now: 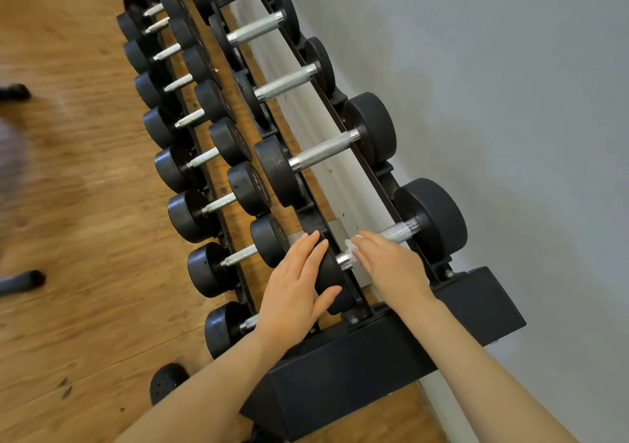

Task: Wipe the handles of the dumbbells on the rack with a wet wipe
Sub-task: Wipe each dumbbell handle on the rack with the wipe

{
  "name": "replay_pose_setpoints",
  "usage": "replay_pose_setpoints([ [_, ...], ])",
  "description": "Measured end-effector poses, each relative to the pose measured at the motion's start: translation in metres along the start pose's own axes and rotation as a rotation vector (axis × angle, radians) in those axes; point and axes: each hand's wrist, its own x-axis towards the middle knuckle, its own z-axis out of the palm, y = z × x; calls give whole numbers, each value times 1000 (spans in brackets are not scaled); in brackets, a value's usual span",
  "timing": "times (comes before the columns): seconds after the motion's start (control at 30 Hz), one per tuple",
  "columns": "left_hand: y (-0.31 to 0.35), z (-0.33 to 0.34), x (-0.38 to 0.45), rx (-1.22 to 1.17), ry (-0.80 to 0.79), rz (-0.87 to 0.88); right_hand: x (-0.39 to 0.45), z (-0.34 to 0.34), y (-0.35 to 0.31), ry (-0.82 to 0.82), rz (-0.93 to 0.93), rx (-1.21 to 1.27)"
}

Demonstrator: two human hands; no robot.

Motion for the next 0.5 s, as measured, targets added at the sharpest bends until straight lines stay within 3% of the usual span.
replay_pose_setpoints([
  [0.17, -1, 1, -1, 6, -10, 3, -8, 1, -19, -89, -99, 74],
  [0.33, 0, -1, -1, 22, -11, 7, -8, 11, -1, 64, -5, 49],
  [0.5, 1, -2, -1, 20, -16, -5, -15, 20, -16, 107, -131, 58],
])
